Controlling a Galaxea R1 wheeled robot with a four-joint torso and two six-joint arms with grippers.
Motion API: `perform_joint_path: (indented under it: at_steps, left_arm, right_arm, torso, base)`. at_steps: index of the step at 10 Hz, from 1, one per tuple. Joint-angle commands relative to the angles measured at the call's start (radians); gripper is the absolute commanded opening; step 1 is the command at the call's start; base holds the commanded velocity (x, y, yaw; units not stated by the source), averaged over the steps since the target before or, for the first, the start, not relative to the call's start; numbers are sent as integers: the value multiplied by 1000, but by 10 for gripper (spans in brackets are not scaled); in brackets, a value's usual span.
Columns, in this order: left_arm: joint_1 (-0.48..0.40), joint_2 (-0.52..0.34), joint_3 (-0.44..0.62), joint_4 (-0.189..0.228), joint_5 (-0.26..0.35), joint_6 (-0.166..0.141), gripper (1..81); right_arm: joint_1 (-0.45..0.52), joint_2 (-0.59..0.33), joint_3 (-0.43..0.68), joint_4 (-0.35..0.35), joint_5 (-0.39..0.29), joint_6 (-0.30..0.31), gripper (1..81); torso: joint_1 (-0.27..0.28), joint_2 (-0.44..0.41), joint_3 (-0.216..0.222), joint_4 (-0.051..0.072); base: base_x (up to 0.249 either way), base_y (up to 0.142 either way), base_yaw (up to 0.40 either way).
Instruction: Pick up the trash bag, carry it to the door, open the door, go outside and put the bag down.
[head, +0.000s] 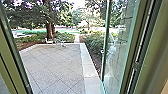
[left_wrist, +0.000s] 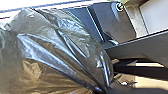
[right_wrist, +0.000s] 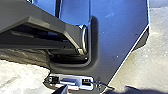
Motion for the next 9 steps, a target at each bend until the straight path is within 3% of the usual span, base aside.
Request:
perform_joint_path:
  at_steps: [1,9]
  left_arm:
    - [-48,2,9,0,54,5,10]
    - [-48,2,9,-1,54,5,10]
  right_arm:
    - [40,4,1,-2,-63,1,811]
    - [40,4,6,-2,-63,1,811]
  torso:
    - [0,0,0,0]
    - [1,0,0,0]
  base:
    - [111,0,0]
    - [109,0,0]
